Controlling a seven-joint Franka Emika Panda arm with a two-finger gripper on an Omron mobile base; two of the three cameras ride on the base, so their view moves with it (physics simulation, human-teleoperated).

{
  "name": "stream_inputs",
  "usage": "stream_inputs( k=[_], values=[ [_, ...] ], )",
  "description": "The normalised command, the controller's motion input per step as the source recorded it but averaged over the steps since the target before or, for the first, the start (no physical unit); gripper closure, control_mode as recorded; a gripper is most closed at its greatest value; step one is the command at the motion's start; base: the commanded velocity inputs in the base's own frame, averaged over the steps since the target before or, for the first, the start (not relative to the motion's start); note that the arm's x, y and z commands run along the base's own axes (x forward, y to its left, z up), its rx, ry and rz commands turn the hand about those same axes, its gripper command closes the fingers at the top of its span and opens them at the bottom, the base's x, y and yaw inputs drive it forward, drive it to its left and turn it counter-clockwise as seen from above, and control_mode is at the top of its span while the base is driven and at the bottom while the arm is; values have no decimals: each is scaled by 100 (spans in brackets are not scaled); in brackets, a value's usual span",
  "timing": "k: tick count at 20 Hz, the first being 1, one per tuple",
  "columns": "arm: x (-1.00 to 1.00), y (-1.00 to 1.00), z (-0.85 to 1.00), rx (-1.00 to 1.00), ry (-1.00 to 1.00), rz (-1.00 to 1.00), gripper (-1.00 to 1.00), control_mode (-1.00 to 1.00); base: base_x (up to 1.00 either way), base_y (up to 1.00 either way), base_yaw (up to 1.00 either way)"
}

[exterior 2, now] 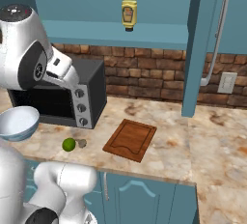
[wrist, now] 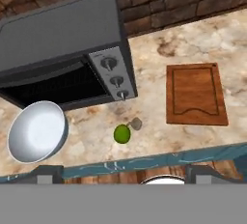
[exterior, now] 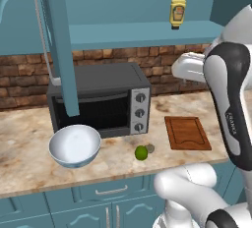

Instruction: Open the cabinet. Place the bowl and condiment on the counter. Then place the lime and garlic on the cutting board.

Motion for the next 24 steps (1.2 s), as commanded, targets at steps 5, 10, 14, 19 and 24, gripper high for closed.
stream_inputs(
  k=[5,10,14,19,24],
  values=[
    [19,-67,54,-25,-30,0,-100,-100,0,0,0],
    [58,-40,19,-21,-35,0,-100,-100,0,0,0],
    [84,-4,16,-11,-22,0,-100,-100,0,0,0],
    [61,-8,74,3,6,-2,-100,-100,0,0,0],
    [82,-24,56,2,11,0,-100,-100,0,0,0]
  ],
)
